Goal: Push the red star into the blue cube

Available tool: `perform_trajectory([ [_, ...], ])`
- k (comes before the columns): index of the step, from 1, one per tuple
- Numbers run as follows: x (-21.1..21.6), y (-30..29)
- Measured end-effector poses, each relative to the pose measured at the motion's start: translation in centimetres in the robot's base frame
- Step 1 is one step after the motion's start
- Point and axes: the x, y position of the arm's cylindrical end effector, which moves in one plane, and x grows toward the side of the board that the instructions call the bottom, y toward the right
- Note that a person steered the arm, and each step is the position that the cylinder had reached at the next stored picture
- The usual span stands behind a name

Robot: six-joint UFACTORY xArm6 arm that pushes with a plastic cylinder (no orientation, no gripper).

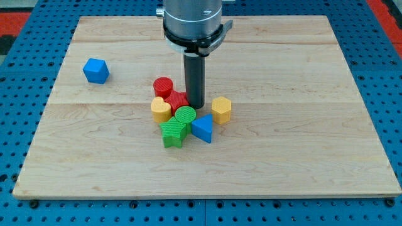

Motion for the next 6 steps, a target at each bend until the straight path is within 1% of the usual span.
perform_trajectory([
  [1,0.0,-3.4],
  [2,-1.1,-5.2],
  [3,-0.1,-1.7],
  [4,2.0,-6.3],
  [5,1.4,-9.4],
  [6,-2.3,-13.6],
])
